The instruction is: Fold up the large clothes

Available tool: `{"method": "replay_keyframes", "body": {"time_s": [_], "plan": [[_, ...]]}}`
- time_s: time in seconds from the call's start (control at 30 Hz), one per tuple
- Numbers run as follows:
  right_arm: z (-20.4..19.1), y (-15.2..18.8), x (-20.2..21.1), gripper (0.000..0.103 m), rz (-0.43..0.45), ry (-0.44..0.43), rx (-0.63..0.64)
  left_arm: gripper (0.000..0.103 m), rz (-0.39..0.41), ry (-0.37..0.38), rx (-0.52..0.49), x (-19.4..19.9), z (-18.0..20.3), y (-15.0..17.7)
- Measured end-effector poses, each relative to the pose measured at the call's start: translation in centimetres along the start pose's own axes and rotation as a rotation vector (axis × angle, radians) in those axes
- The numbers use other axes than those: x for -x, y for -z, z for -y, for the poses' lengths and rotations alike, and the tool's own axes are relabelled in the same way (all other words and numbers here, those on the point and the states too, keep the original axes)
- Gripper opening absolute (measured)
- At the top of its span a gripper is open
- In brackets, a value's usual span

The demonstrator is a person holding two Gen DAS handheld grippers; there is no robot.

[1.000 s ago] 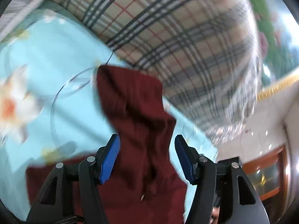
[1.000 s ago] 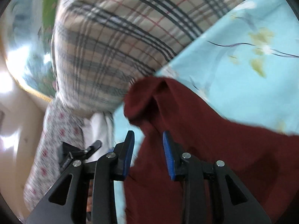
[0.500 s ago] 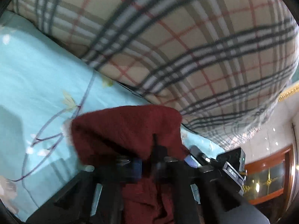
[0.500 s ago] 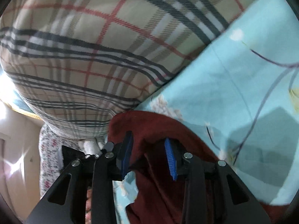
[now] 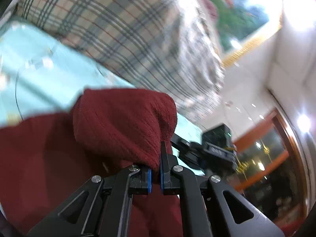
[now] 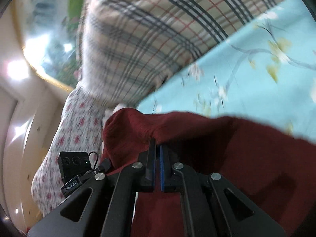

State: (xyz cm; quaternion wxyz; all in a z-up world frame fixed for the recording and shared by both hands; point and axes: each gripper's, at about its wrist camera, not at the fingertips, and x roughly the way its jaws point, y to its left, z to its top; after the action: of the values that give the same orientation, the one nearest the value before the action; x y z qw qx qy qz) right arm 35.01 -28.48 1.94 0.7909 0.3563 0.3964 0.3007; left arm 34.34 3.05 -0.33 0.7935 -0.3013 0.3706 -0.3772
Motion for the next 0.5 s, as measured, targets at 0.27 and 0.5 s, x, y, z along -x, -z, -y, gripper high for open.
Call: {"method": "replay_keyframes", "body": {"time_s": [0.27,0.5], "plan": [[4.2,11.2,6.1,0.003,-0.064,0.053,-0.028,0.004,-0.126,0.009,0.033,1.1,-1.8,12.1],[6.7,14.0,5.0,0.003,-0.088,0.190,-0.022,0.011,-0.231,-0.083,-0.031,1.9,-3.4,14.7]]}}
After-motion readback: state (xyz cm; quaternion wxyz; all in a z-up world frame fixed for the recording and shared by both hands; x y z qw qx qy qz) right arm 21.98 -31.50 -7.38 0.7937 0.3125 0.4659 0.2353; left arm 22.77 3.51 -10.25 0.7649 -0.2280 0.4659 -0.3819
